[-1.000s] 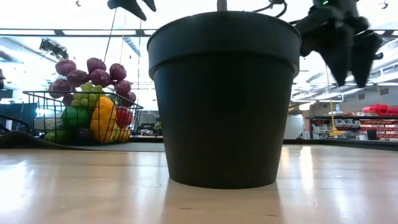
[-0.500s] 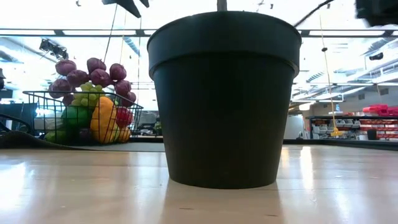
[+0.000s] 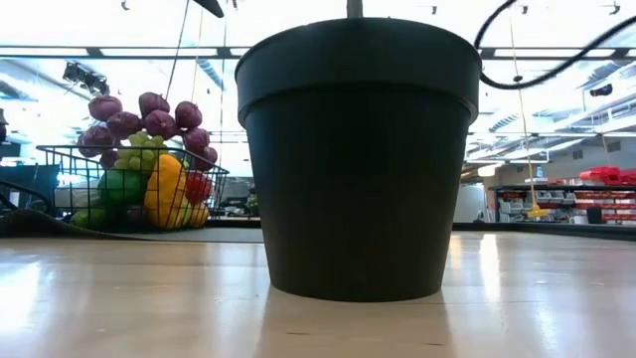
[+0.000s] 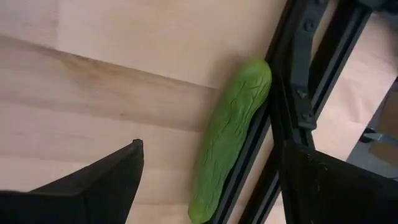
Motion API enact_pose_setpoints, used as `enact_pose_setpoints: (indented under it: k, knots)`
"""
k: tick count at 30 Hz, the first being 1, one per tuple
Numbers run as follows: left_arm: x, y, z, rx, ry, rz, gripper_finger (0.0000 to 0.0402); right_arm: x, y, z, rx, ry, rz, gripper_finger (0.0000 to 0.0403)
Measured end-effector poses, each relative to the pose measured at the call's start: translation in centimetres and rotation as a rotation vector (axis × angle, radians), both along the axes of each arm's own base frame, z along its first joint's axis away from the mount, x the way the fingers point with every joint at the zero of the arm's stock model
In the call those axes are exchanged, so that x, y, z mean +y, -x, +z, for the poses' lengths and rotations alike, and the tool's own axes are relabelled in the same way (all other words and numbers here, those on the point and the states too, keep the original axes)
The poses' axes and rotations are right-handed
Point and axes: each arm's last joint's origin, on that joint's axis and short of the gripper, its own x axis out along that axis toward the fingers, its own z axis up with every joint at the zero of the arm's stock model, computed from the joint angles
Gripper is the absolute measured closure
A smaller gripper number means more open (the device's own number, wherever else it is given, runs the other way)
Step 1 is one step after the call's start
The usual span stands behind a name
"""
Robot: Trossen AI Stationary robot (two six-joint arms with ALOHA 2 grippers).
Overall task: Build produce basket
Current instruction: Put the green cucumber into the wire basket
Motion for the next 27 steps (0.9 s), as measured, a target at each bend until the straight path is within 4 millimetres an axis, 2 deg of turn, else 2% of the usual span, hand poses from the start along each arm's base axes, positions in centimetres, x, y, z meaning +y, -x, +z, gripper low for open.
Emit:
enact_pose_setpoints:
  k: [12,20,27]
  knots:
    - [-0.6,-0.3,0.2,-0.051,0.023,0.018,0.0195,-0.6,2.6,-3.1,0.121,0.038,0.009,0.0018]
    - [-1.2,-0.4,0.2,-0.051,0.024,-0.009,0.0196,-1.2,3.0,-4.6,0.110,0.054,0.014,0.0018]
    - [-1.3,-0.4,0.2,-0.055,0.032,-0.006,0.0199,-1.4,2.6,-4.6,0.079,0.033,0.072,0.0023]
